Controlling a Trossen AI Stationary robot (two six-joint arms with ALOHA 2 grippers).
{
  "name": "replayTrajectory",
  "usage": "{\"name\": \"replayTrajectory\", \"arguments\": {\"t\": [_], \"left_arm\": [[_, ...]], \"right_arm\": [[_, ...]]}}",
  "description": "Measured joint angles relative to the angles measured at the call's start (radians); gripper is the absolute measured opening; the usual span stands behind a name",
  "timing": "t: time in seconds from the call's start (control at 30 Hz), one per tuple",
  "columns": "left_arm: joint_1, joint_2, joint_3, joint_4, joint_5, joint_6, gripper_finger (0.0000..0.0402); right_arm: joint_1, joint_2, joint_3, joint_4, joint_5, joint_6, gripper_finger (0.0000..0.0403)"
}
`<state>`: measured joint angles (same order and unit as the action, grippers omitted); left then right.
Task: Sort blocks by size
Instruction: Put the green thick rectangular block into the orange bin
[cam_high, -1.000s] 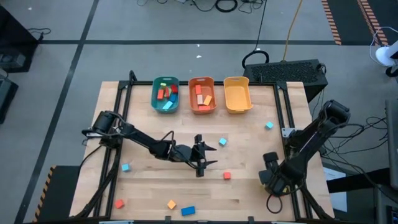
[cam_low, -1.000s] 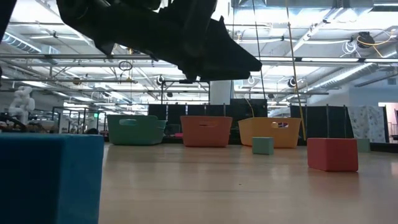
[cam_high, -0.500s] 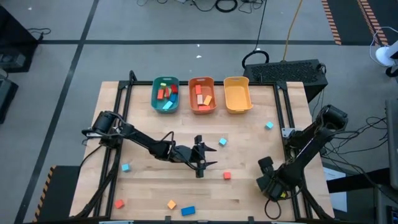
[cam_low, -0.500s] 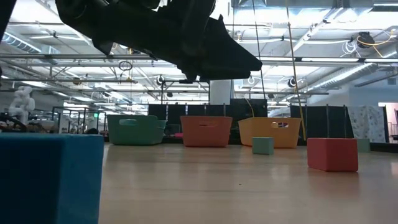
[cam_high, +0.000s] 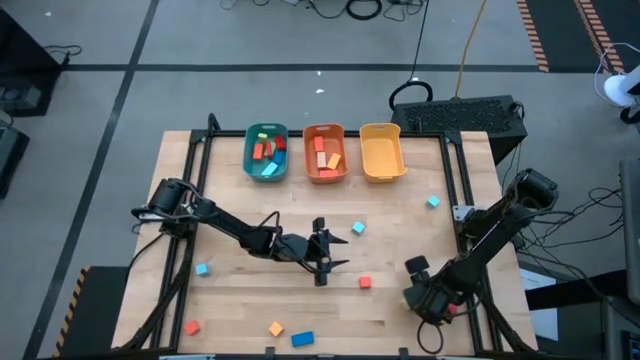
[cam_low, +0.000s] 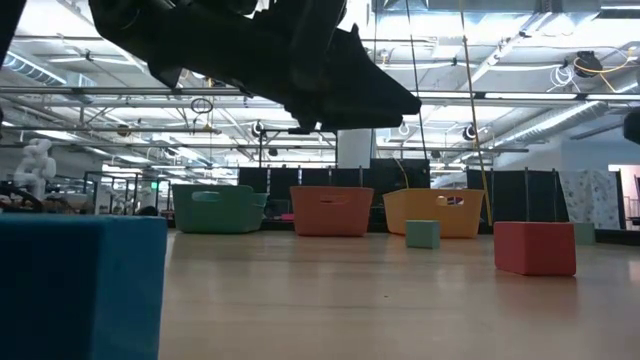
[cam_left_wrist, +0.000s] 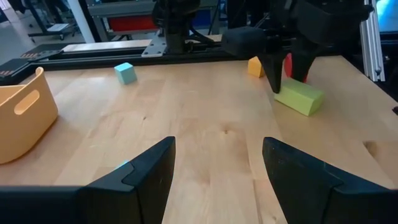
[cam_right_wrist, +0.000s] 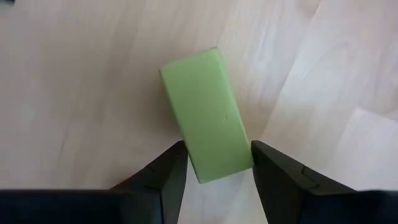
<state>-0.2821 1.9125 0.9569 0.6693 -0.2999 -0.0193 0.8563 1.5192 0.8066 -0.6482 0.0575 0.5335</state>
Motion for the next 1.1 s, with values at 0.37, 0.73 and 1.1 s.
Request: {"name": "replayTrajectory", "arguments": {"t": [0.37,0.73,1.1], "left_arm": [[-0.006,0.000,0.000,-0.010,0.007,0.000,0.0241],[-0.007,-0.001,0.000,-0.036,0.009,0.007,0.0241],[-0.013,-0.001,0.000,-0.035,0.053,0.028,0.0242]], "right_arm": [[-0.066,0.061,0.000,0.102,0.041,-0.054,0.0160],[-0.139,0.105,0.000,0.142,0.051,-0.048,0.0132],[-0.234,0.041,-0.003,0.204,0.402,-0.078,0.0126]]}}
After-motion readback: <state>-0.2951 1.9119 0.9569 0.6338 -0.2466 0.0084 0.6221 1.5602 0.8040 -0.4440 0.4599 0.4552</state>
